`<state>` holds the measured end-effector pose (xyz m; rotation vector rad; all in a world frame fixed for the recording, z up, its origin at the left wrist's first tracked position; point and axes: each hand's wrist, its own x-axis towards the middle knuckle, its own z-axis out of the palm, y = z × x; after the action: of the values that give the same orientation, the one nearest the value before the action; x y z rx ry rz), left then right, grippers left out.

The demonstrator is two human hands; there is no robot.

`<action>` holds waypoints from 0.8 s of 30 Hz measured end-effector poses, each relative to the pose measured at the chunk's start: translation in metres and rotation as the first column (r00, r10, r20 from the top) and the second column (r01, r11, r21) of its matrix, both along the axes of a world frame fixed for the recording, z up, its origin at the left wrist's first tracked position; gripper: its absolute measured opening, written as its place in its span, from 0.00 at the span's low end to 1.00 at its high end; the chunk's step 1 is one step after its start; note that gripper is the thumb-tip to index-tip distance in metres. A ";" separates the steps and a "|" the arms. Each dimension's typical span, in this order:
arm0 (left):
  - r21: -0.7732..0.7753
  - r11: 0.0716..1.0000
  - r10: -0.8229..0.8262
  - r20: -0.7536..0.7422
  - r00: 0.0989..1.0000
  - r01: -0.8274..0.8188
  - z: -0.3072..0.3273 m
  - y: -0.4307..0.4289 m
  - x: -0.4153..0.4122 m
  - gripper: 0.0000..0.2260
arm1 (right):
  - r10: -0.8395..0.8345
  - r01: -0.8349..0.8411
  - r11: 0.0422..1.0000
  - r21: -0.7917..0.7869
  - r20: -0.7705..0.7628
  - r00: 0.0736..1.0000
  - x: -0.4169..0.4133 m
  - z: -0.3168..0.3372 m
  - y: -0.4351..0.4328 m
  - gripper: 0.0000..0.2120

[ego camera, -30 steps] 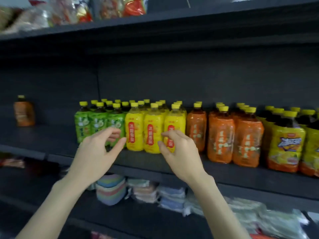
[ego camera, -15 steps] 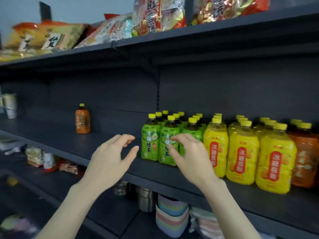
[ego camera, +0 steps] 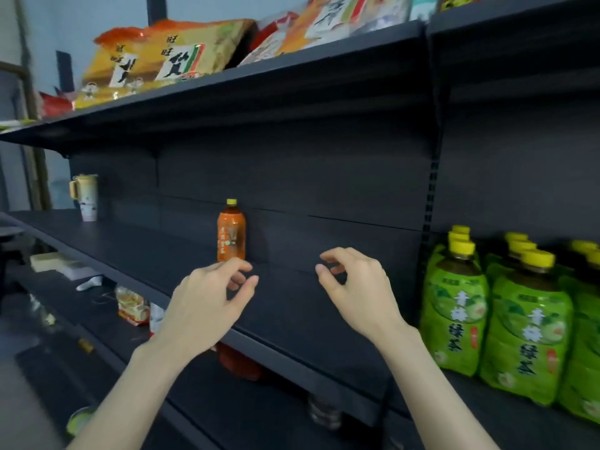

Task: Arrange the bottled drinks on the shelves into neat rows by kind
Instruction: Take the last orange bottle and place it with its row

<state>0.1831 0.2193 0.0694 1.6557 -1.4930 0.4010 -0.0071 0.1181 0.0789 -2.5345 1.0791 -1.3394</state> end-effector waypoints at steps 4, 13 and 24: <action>-0.010 1.000 0.007 -0.016 1.000 -0.007 -0.015 -0.018 0.099 0.12 | 0.013 -0.013 1.000 0.002 0.020 1.000 0.097 -0.011 -0.018 0.11; 0.083 0.991 -0.092 -0.157 0.983 0.106 -0.035 -0.103 0.273 0.06 | -0.093 0.089 0.989 0.114 0.029 0.995 0.264 -0.024 -0.067 0.11; 0.215 0.936 -0.220 -0.256 0.941 0.278 -0.054 -0.270 0.373 0.17 | -0.231 0.257 0.956 0.145 -0.172 0.958 0.376 -0.030 -0.194 0.13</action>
<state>0.5561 -0.0502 0.0159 1.6089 -1.6009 -0.1199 0.3687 -0.0755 0.0489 -2.4774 1.5099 -1.0602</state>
